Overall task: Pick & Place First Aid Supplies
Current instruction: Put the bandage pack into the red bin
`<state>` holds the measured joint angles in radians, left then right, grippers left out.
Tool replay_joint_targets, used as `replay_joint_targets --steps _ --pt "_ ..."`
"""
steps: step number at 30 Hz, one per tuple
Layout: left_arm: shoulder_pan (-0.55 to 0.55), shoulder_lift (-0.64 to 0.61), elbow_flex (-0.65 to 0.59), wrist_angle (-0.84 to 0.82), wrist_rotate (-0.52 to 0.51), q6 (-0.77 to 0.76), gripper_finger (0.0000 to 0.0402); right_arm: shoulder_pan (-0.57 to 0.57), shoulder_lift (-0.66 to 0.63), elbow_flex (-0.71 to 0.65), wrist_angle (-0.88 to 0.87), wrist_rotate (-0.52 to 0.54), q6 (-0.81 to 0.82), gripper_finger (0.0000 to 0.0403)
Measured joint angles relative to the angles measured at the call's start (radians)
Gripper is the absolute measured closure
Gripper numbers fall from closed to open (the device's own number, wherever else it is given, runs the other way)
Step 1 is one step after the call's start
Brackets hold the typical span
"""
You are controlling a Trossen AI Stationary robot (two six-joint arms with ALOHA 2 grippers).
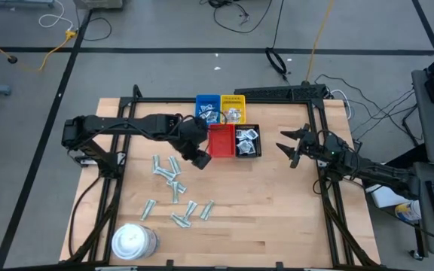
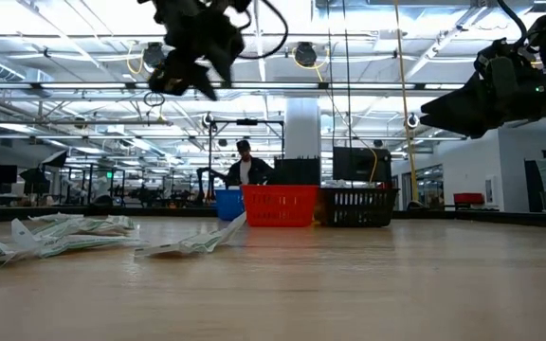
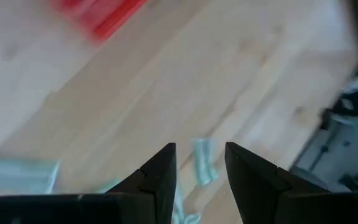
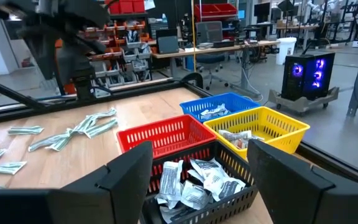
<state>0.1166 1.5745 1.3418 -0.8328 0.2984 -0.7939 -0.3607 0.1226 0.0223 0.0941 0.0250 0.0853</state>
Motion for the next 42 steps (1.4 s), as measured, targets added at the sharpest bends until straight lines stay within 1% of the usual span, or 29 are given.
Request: replay_joint_targets --steps 7,11,13,15,18,20,23,25,28,32,35,38,42 --pt "-0.032 0.008 0.0 -0.336 -0.097 -0.263 0.0259 0.0 0.0 0.0 0.003 0.0 0.0 0.0145" --pt "-0.05 0.009 0.0 -0.475 -0.093 -0.391 0.0259 0.0 0.0 0.0 0.003 0.0 0.0 0.0142" --pt "-0.066 0.009 0.0 -0.51 -0.091 -0.436 0.0259 0.0 0.0 0.0 0.003 0.0 0.0 0.0143" --pt "-0.078 0.009 0.0 -0.516 -0.095 -0.452 0.0259 0.0 0.0 0.0 0.003 0.0 0.0 0.0145" --pt "-0.103 0.009 0.0 -0.496 -0.131 -0.478 0.0258 0.0 0.0 0.0 0.003 0.0 0.0 0.0147" --pt "-0.132 0.009 -0.001 -0.493 -0.126 -0.504 0.0258 0.0 0.0 0.0 0.003 0.0 0.0 0.0146" --pt "-0.185 0.009 -0.036 -0.496 -0.105 -0.577 0.025 0.0 0.0 0.0 0.003 -0.001 0.0 0.0143" --pt "-0.224 0.009 -0.066 -0.499 -0.084 -0.619 0.0233 0.0 0.0 0.0 0.003 -0.001 0.0 0.0142" --pt "-0.274 0.009 -0.113 -0.493 -0.045 -0.655 0.0196 0.0 0.0 0.0 0.003 -0.001 0.0 0.0144" --pt "-0.321 0.004 -0.171 -0.482 0.018 -0.667 0.0142 0.0 0.0 0.0 0.003 -0.001 0.0 0.0147" --pt "-0.359 -0.006 -0.229 -0.43 0.062 -0.668 0.011 0.0 0.0 0.0 0.003 -0.001 0.0 0.0146" --pt "-0.393 -0.018 -0.294 -0.366 0.093 -0.668 0.0089 0.0 0.0 0.0 0.003 -0.001 0.0 0.0143" --pt "-0.416 -0.018 -0.385 -0.261 0.16 -0.668 0.0077 0.0 0.0 0.0 0.003 -0.001 0.0 0.0143"
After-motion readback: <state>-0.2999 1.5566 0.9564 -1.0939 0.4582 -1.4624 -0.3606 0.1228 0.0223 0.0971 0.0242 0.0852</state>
